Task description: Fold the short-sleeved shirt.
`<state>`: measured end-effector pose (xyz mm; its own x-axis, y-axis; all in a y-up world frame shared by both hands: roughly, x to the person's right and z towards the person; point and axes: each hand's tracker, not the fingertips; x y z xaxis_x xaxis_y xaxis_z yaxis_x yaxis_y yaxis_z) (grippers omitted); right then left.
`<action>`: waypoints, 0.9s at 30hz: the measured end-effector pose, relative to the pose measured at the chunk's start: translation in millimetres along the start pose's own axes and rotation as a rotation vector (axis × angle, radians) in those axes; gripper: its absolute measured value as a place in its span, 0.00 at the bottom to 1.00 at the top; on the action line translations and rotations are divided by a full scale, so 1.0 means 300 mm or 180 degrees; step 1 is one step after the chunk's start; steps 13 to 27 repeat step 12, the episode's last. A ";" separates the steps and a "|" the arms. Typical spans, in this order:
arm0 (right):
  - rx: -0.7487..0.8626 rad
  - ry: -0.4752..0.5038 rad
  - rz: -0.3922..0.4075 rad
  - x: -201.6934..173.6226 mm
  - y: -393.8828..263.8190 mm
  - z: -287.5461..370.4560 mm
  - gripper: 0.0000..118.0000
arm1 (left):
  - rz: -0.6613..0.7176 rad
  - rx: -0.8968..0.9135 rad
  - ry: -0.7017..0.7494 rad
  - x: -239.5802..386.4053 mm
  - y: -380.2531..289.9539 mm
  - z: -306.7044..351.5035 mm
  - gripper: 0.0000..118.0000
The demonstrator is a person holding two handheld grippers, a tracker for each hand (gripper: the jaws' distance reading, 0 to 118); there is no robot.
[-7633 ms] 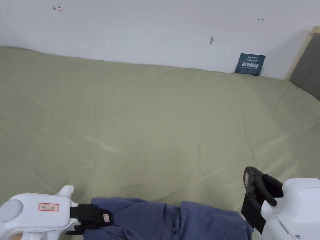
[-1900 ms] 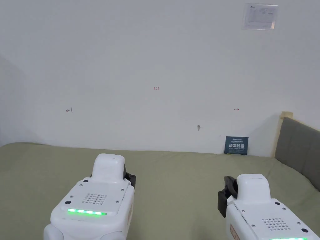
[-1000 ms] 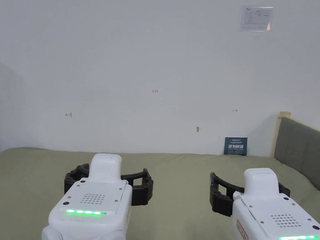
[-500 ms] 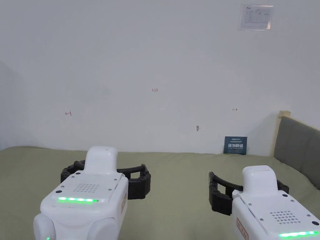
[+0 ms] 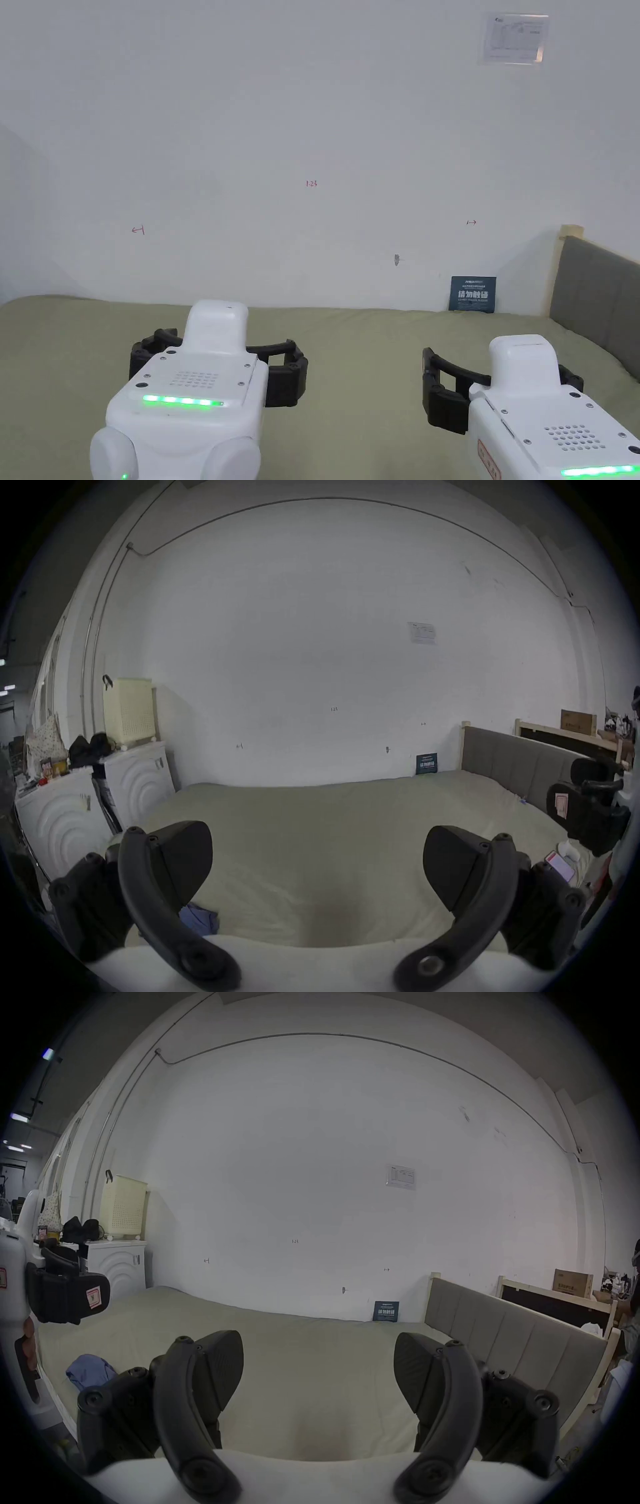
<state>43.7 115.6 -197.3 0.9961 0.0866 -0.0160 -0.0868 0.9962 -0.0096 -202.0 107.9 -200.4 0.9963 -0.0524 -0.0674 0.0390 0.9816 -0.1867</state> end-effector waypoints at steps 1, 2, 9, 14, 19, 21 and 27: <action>-0.0004 0.0005 -0.0002 0.002 0.000 0.001 0.79 | 0.0074 -0.0078 0.0011 -0.004 0.005 0.000 1.00; -0.0004 0.0004 -0.0003 0.003 0.001 0.002 0.79 | 0.0088 -0.0080 -0.0009 -0.011 0.009 -0.004 1.00; 0.0017 -0.0022 -0.0030 0.018 0.007 -0.001 0.79 | -0.0003 0.0063 0.0043 -0.017 -0.008 0.000 1.00; 0.0020 -0.0017 -0.0043 0.020 0.012 -0.002 0.79 | 0.0081 0.0016 0.0017 -0.021 -0.002 0.002 1.00; 0.0020 -0.0017 -0.0043 0.020 0.012 -0.002 0.79 | 0.0081 0.0016 0.0017 -0.021 -0.002 0.002 1.00; 0.0020 -0.0017 -0.0043 0.020 0.012 -0.002 0.79 | 0.0081 0.0016 0.0017 -0.021 -0.002 0.002 1.00; 0.0020 -0.0017 -0.0043 0.020 0.012 -0.002 0.79 | 0.0081 0.0016 0.0017 -0.021 -0.002 0.002 1.00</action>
